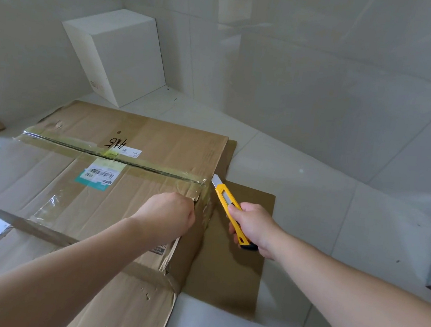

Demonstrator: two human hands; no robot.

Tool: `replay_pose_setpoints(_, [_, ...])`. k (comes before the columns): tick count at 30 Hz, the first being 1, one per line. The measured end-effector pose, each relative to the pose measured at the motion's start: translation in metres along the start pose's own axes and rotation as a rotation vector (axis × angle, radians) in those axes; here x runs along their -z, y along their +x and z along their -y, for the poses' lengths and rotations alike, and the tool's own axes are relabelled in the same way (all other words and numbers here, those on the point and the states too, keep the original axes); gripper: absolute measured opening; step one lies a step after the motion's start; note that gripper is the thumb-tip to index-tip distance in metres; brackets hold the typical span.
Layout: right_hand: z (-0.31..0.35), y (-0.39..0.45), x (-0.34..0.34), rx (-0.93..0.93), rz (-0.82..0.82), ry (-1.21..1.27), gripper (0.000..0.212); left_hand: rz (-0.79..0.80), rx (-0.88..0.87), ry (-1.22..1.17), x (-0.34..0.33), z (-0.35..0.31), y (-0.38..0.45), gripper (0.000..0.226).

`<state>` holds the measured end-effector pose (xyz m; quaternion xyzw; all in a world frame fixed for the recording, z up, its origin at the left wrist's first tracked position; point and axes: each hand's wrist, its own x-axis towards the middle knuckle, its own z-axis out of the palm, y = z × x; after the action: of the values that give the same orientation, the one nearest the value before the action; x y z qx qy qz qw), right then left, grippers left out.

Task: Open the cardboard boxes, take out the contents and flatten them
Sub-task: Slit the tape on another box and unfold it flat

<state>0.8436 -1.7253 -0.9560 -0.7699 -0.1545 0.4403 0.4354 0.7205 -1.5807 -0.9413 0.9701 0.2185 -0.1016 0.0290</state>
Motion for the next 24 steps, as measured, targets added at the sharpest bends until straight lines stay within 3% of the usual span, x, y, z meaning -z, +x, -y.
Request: replay_pose_setpoints(24, [-0.002, -0.033, -0.037, -0.128, -0.015, 0.341, 0.025, -0.003, -0.004, -0.005, 0.000, -0.007, 0.008, 0.028])
